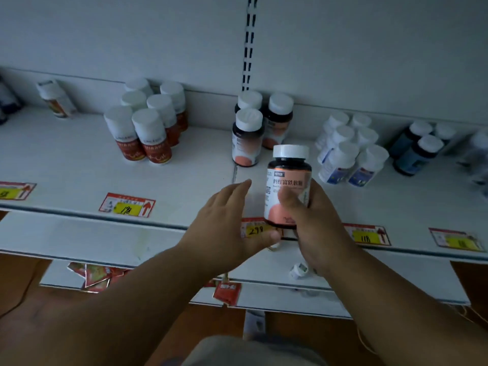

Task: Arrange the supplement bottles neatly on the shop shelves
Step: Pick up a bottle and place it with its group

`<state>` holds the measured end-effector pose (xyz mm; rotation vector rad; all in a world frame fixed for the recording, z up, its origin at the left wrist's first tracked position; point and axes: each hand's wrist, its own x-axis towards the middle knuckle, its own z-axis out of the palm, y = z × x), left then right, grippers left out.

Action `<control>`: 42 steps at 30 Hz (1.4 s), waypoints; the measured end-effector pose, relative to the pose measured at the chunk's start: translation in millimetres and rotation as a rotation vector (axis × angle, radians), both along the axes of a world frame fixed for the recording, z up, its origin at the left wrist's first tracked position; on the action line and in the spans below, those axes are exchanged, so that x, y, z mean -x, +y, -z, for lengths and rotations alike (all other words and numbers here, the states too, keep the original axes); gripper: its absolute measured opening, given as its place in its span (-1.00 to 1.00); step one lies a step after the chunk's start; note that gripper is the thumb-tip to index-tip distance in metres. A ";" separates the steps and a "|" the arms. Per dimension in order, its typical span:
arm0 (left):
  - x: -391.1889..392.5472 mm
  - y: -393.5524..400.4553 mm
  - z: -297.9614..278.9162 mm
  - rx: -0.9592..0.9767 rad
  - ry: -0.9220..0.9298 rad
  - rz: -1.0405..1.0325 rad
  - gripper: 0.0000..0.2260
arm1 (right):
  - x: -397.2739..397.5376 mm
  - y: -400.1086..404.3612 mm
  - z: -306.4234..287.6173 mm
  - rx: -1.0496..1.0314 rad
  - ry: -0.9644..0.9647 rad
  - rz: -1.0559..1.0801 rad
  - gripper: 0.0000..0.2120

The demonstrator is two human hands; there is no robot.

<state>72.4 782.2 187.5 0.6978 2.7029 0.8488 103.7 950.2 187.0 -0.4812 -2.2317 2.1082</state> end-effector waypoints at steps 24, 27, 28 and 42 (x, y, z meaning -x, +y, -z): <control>141.4 50.1 -6.5 0.240 0.562 0.065 -0.17 | 167.5 58.4 20.0 -0.578 0.046 0.086 -0.59; 145.3 39.6 -15.2 0.133 0.584 0.098 -0.23 | 157.8 47.3 20.2 -0.550 -0.001 0.137 -0.38; 148.5 38.2 -18.7 0.086 0.614 0.115 -0.25 | 152.3 43.6 18.7 -0.543 -0.016 0.177 -0.32; 20.0 -41.8 -17.8 -0.150 0.324 0.117 -0.33 | -3.8 -46.3 -24.4 -0.533 0.167 0.252 -0.71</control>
